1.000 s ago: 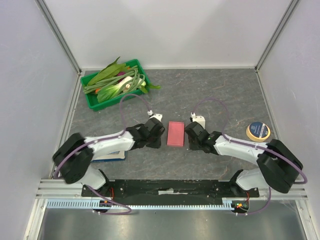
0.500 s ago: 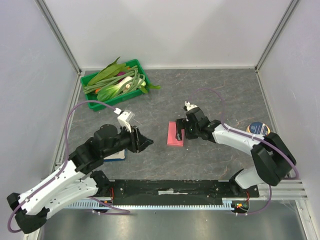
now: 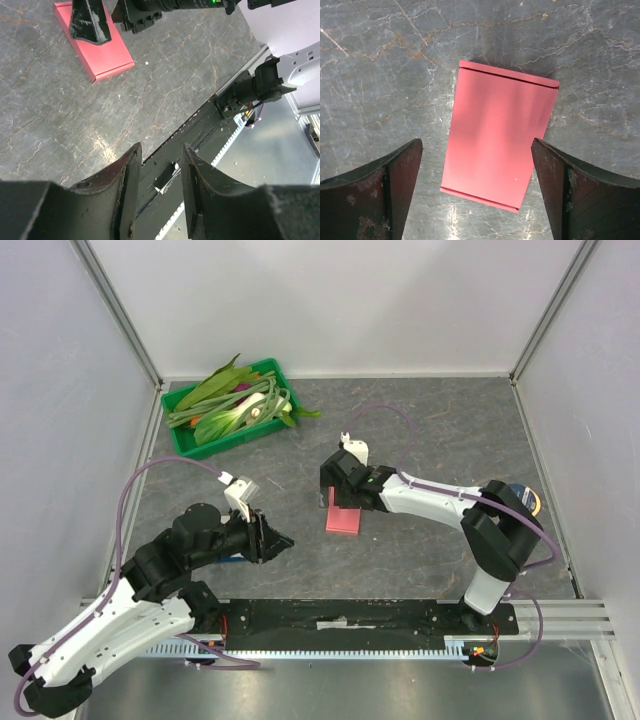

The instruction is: Fold the paper box

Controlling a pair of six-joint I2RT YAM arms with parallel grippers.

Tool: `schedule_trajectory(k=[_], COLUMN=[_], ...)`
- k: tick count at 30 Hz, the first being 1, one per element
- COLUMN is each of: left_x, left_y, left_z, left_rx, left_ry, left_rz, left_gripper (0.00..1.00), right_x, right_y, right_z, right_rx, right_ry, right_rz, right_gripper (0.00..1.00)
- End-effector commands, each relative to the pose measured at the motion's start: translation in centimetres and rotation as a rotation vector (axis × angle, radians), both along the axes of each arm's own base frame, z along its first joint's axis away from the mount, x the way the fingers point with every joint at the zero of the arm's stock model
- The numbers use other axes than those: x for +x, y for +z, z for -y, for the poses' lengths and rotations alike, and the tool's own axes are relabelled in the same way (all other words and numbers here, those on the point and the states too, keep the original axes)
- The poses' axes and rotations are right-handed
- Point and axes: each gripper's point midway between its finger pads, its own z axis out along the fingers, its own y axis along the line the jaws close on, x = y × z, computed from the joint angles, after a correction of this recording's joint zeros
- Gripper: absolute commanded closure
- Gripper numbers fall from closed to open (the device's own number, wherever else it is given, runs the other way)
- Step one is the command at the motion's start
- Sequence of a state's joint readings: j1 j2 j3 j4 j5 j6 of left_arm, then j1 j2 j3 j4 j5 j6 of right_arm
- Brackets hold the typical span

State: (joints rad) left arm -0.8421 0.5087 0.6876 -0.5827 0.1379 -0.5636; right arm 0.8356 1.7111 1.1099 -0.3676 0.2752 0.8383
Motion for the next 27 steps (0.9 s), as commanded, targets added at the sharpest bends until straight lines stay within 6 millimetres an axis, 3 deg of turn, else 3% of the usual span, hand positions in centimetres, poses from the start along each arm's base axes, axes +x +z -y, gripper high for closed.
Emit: schedule_trajectory(k=[1,3,7,12,14,15,19,25,26,27], left_x=[-0.9,-1.1,-1.2,-1.4,-1.5,-1.5,-1.6,-1.5,-1.5,-1.5], left_y=[1.4,1.5,2.0,2.2,2.3,2.2,2.3,2.3,2.2,2.3], left_z=[-0.3,-0.5,-0.7,-0.6,-0.7,-0.6,-0.5,-0.6,-0.6,-0.6], left_rx=[0.001,-0.006,-0.026,-0.038,-0.045,-0.045,-0.046,-0.046,-0.043,-0.045], left_ry=[-0.057,-0.056,-0.052,-0.066,-0.067,-0.07,-0.08,-0.072,-0.071,-0.071], left_rz=[0.043,0.047,0.071,0.08,0.085,0.086,0.084,0.088,0.086,0.087], left_gripper=[0.57,0.57,0.57,0.57,0.57,0.57,0.57,0.58,0.58,0.58], right_x=[0.5,0.4,-1.9,-4.1,-3.9,-4.4,-3.0,-1.5,-1.9,-1.2], right_y=[1.4,1.9,2.1,0.3,1.0,0.4,0.2,-0.7,-1.7,-1.2], right_z=[1.1,0.1,-1.8,0.1,0.0,-0.4,1.9,2.7,3.3,2.7], right_rx=[-0.158,-0.167,-0.23,-0.2,-0.126,-0.077,-0.049,0.101,0.112,0.164], right_ry=[-0.153,-0.144,-0.042,-0.045,-0.021,0.004,-0.071,-0.103,-0.102,-0.103], right_rz=[0.095,0.113,0.128,0.066,0.076,0.044,0.012,-0.031,-0.043,-0.011], right_gripper=[0.02,0.02,0.02,0.02,0.02,0.03,0.03,0.05,0.09,0.1])
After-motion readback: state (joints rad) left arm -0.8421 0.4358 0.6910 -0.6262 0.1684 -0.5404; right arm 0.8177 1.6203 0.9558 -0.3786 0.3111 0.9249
